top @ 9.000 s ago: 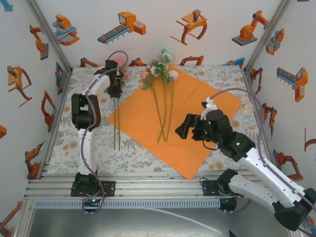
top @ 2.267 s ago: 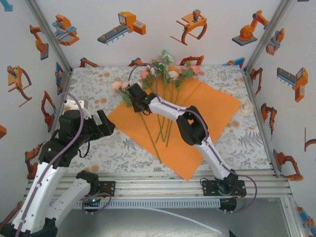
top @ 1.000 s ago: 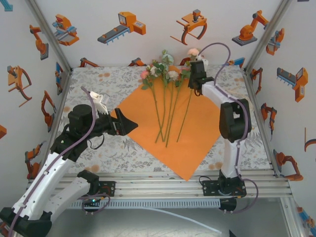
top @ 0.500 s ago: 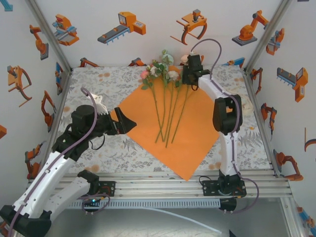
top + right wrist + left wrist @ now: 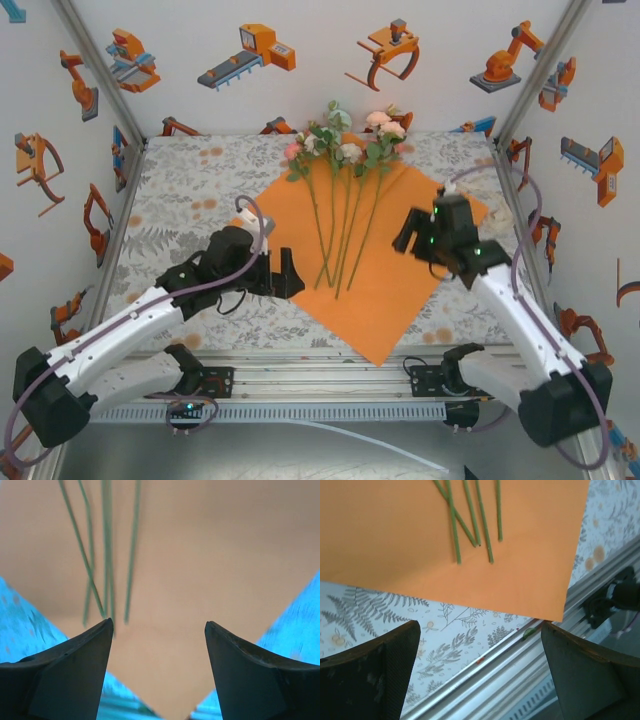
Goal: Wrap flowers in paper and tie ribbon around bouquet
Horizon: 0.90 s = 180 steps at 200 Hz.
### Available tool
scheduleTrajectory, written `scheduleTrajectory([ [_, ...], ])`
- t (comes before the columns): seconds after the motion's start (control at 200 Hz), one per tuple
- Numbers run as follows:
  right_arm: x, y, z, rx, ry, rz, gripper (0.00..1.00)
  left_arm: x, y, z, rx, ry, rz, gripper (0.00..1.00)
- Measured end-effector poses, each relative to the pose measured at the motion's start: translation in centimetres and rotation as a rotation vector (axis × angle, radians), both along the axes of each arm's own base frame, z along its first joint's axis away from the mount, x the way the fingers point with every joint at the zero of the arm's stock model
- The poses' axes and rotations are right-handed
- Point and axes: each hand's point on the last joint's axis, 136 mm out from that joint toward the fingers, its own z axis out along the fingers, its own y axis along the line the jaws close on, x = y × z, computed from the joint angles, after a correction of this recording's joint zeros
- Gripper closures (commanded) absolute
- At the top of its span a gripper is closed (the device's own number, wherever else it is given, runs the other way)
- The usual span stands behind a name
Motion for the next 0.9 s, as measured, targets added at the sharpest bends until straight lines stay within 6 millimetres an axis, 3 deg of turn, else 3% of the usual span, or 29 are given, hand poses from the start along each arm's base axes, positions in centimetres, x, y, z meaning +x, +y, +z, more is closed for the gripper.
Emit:
scheduleTrajectory([
  [0.095,-5.0,-1.0,-5.7,-0.015,0.189,-0.032,0.26,-1.2,-1.2,-1.1,0.019,-0.055,-0.102,0.03],
  [0.185,-8.3,-2.2,-9.2,-0.038,0.327,-0.08,0.24,-1.8,-1.7,-1.6,0.028,-0.082,-0.158,0.03],
  [0.275,-9.6,-2.6,-10.3,-0.043,0.387,-0.11,0.23,-1.7,-2.1,-1.2,0.02,-0.114,-0.179,0.03],
  [0.426,-10.2,-1.6,-13.2,0.041,0.435,-0.137,0.23,-1.8,-2.8,-1.1,0.02,-0.14,-0.202,0.03],
  [0.636,-9.2,1.3,-12.6,0.198,0.408,-0.122,0.22,-1.4,-3.0,-0.5,0.002,-0.174,-0.185,0.03],
  [0.901,-8.9,2.7,-11.6,0.354,0.368,-0.161,0.27,-1.6,-3.2,-0.7,-0.024,-0.186,-0.196,0.03],
])
